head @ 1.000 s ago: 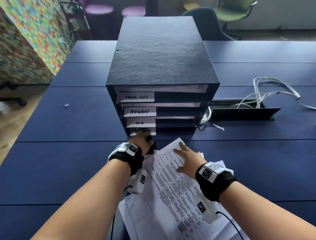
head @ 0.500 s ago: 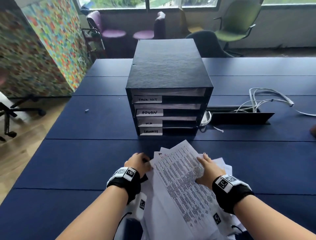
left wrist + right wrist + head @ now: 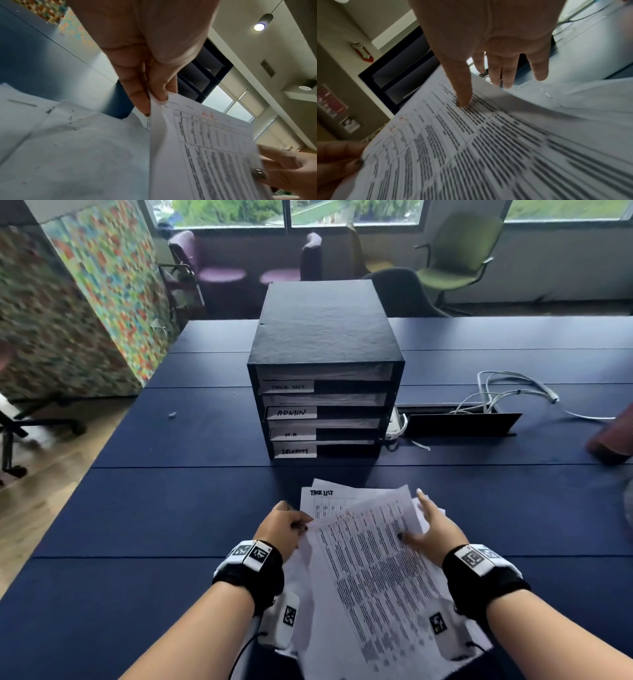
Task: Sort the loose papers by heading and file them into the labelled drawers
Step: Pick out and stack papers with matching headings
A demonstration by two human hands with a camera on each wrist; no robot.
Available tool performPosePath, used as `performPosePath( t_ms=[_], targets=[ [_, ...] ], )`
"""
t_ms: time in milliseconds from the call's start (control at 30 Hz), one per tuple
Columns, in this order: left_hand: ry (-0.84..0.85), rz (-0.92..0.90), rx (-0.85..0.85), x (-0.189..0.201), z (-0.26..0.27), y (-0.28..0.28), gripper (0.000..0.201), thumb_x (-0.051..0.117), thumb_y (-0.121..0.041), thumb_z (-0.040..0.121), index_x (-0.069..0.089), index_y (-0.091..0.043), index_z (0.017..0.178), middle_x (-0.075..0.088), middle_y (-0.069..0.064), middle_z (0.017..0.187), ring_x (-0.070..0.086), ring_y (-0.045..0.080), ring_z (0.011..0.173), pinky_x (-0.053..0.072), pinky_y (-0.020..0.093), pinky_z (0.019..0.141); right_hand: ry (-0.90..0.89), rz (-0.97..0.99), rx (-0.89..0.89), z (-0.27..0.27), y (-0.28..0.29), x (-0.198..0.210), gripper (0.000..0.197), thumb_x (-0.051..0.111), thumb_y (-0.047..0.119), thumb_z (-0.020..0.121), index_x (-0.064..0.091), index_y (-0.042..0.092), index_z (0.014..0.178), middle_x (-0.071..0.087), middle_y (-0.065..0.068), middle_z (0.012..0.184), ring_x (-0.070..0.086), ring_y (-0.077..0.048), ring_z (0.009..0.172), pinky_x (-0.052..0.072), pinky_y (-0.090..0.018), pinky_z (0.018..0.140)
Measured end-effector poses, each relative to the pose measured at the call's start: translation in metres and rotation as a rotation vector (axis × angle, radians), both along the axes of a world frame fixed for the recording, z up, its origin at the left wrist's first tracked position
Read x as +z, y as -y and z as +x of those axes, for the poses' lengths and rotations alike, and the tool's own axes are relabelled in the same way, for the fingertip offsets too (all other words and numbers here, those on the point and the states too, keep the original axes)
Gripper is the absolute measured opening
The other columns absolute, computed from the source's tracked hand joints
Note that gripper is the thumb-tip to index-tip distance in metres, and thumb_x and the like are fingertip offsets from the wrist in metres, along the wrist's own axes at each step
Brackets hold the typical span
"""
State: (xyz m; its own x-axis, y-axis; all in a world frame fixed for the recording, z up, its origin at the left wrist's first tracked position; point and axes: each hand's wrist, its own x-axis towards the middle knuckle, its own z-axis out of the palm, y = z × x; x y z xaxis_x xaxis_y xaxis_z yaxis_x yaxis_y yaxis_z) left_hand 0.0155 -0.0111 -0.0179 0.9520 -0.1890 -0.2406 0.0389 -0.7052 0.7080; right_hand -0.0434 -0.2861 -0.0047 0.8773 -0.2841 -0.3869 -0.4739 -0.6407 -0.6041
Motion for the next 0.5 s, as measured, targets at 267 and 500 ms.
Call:
performPosePath(
  t_ms=[267,500],
  targets=[
    [-0.017,0.156,-0.025,-0.01,-0.013,0.003,0.031,0.073,-0.036,0.077,0.067,-0.03,0.107,0.049,-0.005,0.103,0.051,0.015,0.102,0.042,0.026,0.095,-0.078,-0.068,-0.036,-0.023,0.026,-0.026,0.029,0.062,0.008,0.084,0.06,0.01,0.112,0.069,-0.008,0.101,0.064,-0.025,0.093,0.045,-0.026,0.077],
    [-0.128,0.503,-0.103,-0.017,-0.021,0.01,0.066,0.077,-0.058,0.06,0.05,-0.034,0.115,0.055,-0.005,0.115,0.047,0.021,0.117,0.038,0.034,0.098,-0.094,0.092,-0.15,-0.051,0.05,-0.039,0.025,0.073,0.013,0.076,0.059,0.02,0.095,0.069,0.002,0.09,0.066,-0.017,0.085,0.051,-0.03,0.079]
  ],
)
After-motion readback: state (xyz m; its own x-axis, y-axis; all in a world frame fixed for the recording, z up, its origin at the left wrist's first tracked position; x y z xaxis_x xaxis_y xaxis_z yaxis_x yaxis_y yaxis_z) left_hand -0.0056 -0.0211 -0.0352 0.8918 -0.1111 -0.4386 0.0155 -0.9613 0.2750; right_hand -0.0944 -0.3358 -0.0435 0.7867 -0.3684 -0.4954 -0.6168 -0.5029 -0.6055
